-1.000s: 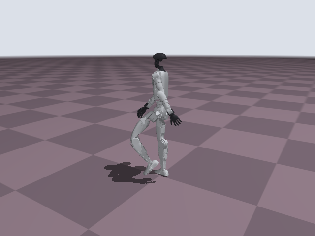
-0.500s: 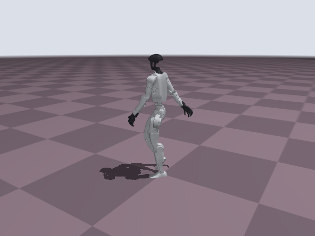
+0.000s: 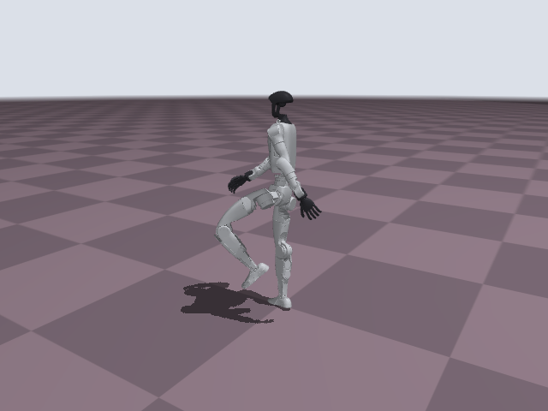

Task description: In place motions

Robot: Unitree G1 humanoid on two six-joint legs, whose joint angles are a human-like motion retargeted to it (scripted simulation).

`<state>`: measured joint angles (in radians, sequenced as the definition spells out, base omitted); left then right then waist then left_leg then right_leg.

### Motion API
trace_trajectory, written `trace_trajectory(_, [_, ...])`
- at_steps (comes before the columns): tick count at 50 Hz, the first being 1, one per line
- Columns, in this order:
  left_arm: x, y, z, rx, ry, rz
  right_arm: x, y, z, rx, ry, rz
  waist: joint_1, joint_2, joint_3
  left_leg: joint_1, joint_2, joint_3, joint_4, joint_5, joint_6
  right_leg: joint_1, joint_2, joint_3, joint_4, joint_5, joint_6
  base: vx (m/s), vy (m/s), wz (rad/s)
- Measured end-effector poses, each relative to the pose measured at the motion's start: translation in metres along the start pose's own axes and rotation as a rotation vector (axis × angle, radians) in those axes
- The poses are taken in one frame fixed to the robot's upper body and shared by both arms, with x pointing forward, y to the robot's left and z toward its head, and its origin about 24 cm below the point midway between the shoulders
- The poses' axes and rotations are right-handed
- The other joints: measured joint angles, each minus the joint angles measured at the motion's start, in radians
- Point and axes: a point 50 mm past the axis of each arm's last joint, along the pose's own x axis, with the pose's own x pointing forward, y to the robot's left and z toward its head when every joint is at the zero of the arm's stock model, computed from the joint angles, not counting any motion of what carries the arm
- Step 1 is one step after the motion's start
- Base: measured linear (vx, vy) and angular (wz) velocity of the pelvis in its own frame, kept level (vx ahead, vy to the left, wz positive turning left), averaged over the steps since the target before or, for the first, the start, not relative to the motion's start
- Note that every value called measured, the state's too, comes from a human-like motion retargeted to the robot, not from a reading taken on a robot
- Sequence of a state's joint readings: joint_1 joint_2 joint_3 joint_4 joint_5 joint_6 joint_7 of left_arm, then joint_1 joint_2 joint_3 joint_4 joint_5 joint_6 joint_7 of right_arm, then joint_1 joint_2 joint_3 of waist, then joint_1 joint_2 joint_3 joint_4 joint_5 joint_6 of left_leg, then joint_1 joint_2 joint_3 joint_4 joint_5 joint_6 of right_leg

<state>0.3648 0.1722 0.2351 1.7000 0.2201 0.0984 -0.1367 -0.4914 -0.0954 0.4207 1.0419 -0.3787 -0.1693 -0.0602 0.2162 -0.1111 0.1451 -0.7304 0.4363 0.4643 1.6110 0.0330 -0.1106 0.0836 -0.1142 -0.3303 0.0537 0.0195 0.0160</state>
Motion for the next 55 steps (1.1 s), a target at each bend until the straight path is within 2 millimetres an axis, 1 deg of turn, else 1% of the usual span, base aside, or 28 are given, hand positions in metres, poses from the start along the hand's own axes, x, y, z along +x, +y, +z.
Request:
trace_trajectory(2, [0.0, 0.001, -0.003, -0.054, 0.008, 0.014, -0.003, 0.011, -0.004, 0.056, 0.008, 0.046, 0.0, 0.005, -0.039, 0.024, 0.012, 0.011, -0.022, 0.005, 0.01, -0.001, 0.01, 0.0, -0.014, 0.001, -0.005, 0.18, 0.07, 0.22])
trace_trajectory(5, [-0.003, 0.0, 0.019, -0.085, -0.044, 0.015, -0.013, 0.029, -0.027, 0.124, 0.104, 0.109, -0.045, 0.021, -0.062, 0.143, -0.016, 0.04, -0.144, 0.025, 0.029, 0.019, 0.02, -0.033, -0.034, -0.003, 0.004, 0.03, 0.08, 0.8])
trace_trajectory(8, [-0.011, -0.001, 0.054, -0.038, -0.13, 0.021, -0.04, 0.06, -0.07, 0.193, 0.279, 0.18, -0.113, 0.018, -0.096, 0.347, -0.173, 0.065, -0.441, 0.057, -0.006, 0.038, 0.003, -0.084, -0.034, -0.014, 0.038, 0.09, 0.15, 0.95])
trace_trajectory(11, [-0.023, -0.002, 0.09, 0.064, -0.207, 0.073, -0.095, 0.103, -0.127, 0.258, 0.544, 0.31, -0.166, 0.004, -0.144, 0.612, -0.419, 0.044, -0.953, 0.08, -0.059, 0.038, -0.014, -0.098, 0.013, -0.028, 0.077, 0.23, 0.13, 0.57])
trace_trajectory(12, [-0.028, -0.004, 0.104, 0.102, -0.24, 0.093, -0.119, 0.117, -0.145, 0.282, 0.645, 0.358, -0.18, 0.007, -0.158, 0.705, -0.483, 0.049, -1.137, 0.034, -0.062, 0.035, -0.007, -0.103, 0.039, -0.027, 0.087, 0.26, 0.17, 0.39])
trace_trajectory(13, [-0.035, -0.006, 0.12, 0.141, -0.284, 0.109, -0.147, 0.129, -0.163, 0.307, 0.753, 0.402, -0.196, 0.013, -0.171, 0.788, -0.515, 0.088, -1.282, -0.106, -0.035, 0.031, 0.003, -0.119, 0.07, -0.018, 0.098, 0.22, 0.18, 0.72])
trace_trajectory(15, [-0.053, -0.02, 0.16, 0.224, -0.397, 0.103, -0.207, 0.147, -0.193, 0.357, 0.985, 0.472, -0.267, 0.049, -0.207, 0.871, -0.523, 0.135, -1.494, -0.217, 0.069, 0.018, 0.021, -0.225, 0.154, 0.082, 0.141, 0.07, 0.19, 1.15])
trace_trajectory(16, [-0.071, -0.03, 0.189, 0.265, -0.483, 0.063, -0.231, 0.148, -0.204, 0.377, 1.097, 0.488, -0.286, 0.084, -0.209, 0.845, -0.5, 0.084, -1.541, -0.201, 0.098, -0.043, 0.003, -0.291, 0.278, 0.215, 0.171, -0.21, 0.23, 0.72])
trace_trajectory(17, [-0.091, -0.042, 0.217, 0.307, -0.581, 0.027, -0.253, 0.148, -0.213, 0.405, 1.201, 0.489, -0.3, 0.108, -0.199, 0.823, -0.482, 0.055, -1.574, -0.19, 0.117, -0.124, -0.022, -0.32, 0.419, 0.329, 0.18, -0.34, 0.28, 0.0])
trace_trajectory(18, [-0.117, -0.054, 0.247, 0.347, -0.704, -0.004, -0.27, 0.144, -0.219, 0.445, 1.291, 0.46, -0.303, 0.111, -0.167, 0.808, -0.473, 0.072, -1.58, -0.193, 0.117, -0.245, -0.058, -0.274, 0.592, 0.404, 0.146, -0.35, 0.23, 0.16])
trace_trajectory(20, [-0.177, -0.073, 0.295, 0.423, -0.968, -0.033, -0.306, 0.144, -0.227, 0.553, 1.455, 0.357, -0.369, 0.094, -0.086, 0.814, -0.485, 0.032, -1.598, -0.192, 0.136, -0.481, -0.005, -0.041, 0.859, 0.422, 0.15, -0.43, 0.13, 0.92])
trace_trajectory(22, [-0.246, -0.077, 0.331, 0.507, -1.219, -0.017, -0.336, 0.147, -0.23, 0.711, 1.58, 0.269, -0.427, 0.112, -0.003, 0.831, -0.461, 0.048, -1.604, -0.189, 0.155, -0.561, -0.09, -0.117, 1.053, 0.344, 0.134, -0.46, 0.17, 1.1])
trace_trajectory(23, [-0.277, -0.076, 0.342, 0.54, -1.324, 0.008, -0.347, 0.151, -0.229, 0.791, 1.633, 0.247, -0.451, 0.11, 0.031, 0.825, -0.45, 0.032, -1.595, -0.184, 0.158, -0.593, -0.107, -0.123, 1.112, 0.325, 0.138, -0.4, 0.09, 0.9])
trace_trajectory(25, [-0.318, -0.072, 0.352, 0.556, -1.462, 0.085, -0.37, 0.159, -0.225, 0.89, 1.735, 0.204, -0.51, 0.105, 0.066, 0.812, -0.429, -0.026, -1.578, -0.175, 0.159, -0.647, -0.09, -0.118, 1.182, 0.295, 0.149, -0.18, -0.02, 0.74])
trace_trajectory(28, [-0.325, -0.08, 0.352, 0.524, -1.551, 0.156, -0.414, 0.174, -0.216, 0.946, 1.879, 0.102, -0.486, 0.101, 0.02, 0.795, -0.424, -0.011, -1.568, -0.17, 0.163, -0.666, -0.093, -0.108, 1.206, 0.266, 0.149, 0.32, -0.11, 0.12])
trace_trajectory(30, [-0.315, -0.089, 0.347, 0.54, -1.57, 0.143, -0.443, 0.186, -0.205, 0.977, 1.956, 0.066, -0.441, 0.105, -0.033, 0.788, -0.429, -0.01, -1.571, -0.175, 0.16, -0.63, -0.097, -0.119, 1.157, 0.264, 0.149, 0.39, -0.14, 0.06])
trace_trajectory(32, [-0.298, -0.093, 0.342, 0.576, -1.527, 0.126, -0.453, 0.194, -0.199, 0.982, 1.983, 0.087, -0.389, 0.092, -0.058, 0.798, -0.446, -0.004, -1.578, -0.184, 0.153, -0.554, -0.085, -0.117, 1.057, 0.261, 0.15, 0.2, -0.11, -0.43])
trace_trajectory(35, [-0.253, -0.084, 0.329, 0.619, -1.361, 0.121, -0.443, 0.197, -0.198, 0.957, 1.95, 0.157, -0.314, 0.064, -0.072, 0.835, -0.479, 0.044, -1.59, -0.202, 0.133, -0.393, -0.034, -0.094, 0.839, 0.263, 0.139, 0.11, -0.07, -0.83])
trace_trajectory(38, [-0.182, -0.059, 0.296, 0.587, -1.091, 0.122, -0.406, 0.192, -0.206, 0.906, 1.82, 0.21, -0.279, 0.049, -0.105, 0.84, -0.501, 0.08, -1.547, -0.214, 0.1, -0.185, 0.016, -0.079, 0.502, 0.3, 0.164, 0.2, -0.04, -0.59])
trace_trajectory(40, [-0.127, -0.042, 0.255, 0.516, -0.864, 0.118, -0.373, 0.188, -0.209, 0.856, 1.711, 0.249, -0.296, 0.033, -0.113, 0.83, -0.518, 0.058, -1.46, -0.198, 0.076, -0.028, 0.042, -0.064, 0.254, 0.117, 0.219, 0.28, -0.06, -0.06])
trace_trajectory(42, [-0.079, -0.026, 0.203, 0.384, -0.629, 0.096, -0.329, 0.177, -0.212, 0.759, 1.579, 0.278, -0.266, -0.001, -0.113, 0.792, -0.478, 0.182, -1.235, -0.079, 0.024, 0.072, -0.014, -0.191, 0.125, -0.079, 0.17, 0.18, -0.09, -0.8])
trace_trajectory(43, [-0.061, -0.021, 0.178, 0.314, -0.523, 0.077, -0.298, 0.168, -0.212, 0.702, 1.499, 0.288, -0.253, -0.026, -0.105, 0.726, -0.408, 0.228, -1.028, 0.029, -0.012, 0.071, -0.044, -0.165, 0.09, -0.104, 0.138, 0.01, -0.16, -1.07])
trace_trajectory(45, [-0.035, -0.013, 0.127, 0.188, -0.333, 0.044, -0.23, 0.141, -0.203, 0.563, 1.314, 0.287, -0.159, -0.005, -0.095, 0.454, -0.21, 0.194, -0.585, 0.195, 0.039, 0.024, -0.027, -0.082, 0.075, -0.099, 0.124, -0.12, -0.22, -1.27])
trace_trajectory(47, [-0.021, -0.014, 0.087, 0.052, -0.195, 0.004, -0.151, 0.104, -0.178, 0.376, 1.062, 0.284, -0.095, 0.038, -0.043, 0.196, -0.134, 0.035, -0.278, 0.101, 0.048, -0.013, 0.021, -0.012, 0.083, -0.08, 0.1, -0.36, -0.23, -1.31])
trace_trajectory(48, [-0.016, -0.015, 0.072, -0.017, -0.149, -0.025, -0.112, 0.082, -0.157, 0.275, 0.913, 0.272, -0.041, 0.042, -0.002, 0.103, -0.036, 0.035, -0.127, 0.063, 0.067, -0.018, 0.031, -0.022, 0.084, -0.07, 0.065, -0.51, -0.3, -1.7])
trace_trajectory(50, [-0.01, -0.021, 0.051, -0.123, -0.083, -0.089, -0.047, 0.04, -0.104, 0.106, 0.615, 0.178, 0.028, 0.01, 0.075, -0.071, 0.088, 0.031, 0.086, -0.014, 0.118, -0.033, 0.048, 0.058, 0.079, -0.066, 0.007, -0.52, -0.29, -1.27])
trace_trajectory(52, [-0.005, -0.022, 0.035, -0.197, -0.051, -0.115, -0.01, -0.004, -0.048, 0.026, 0.346, 0.002, 0.055, -0.021, 0.111, -0.267, 0.056, -0.003, 0.183, -0.079, 0.153, -0.053, 0.022, 0.088, 0.077, -0.05, -0.004, -0.25, -0.1, -0.41])
trace_trajectory(55, [0.001, -0.01, 0.003, -0.273, -0.024, -0.071, 0.005, -0.052, 0.011, 0.022, 0.054, -0.277, 0.168, -0.082, 0.081, -0.385, 0.053, 0.077, 0.173, -0.133, 0.173, -0.123, -0.041, 0.131, 0.096, -0.03, -0.024, 0.24, 0.05, -0.63])
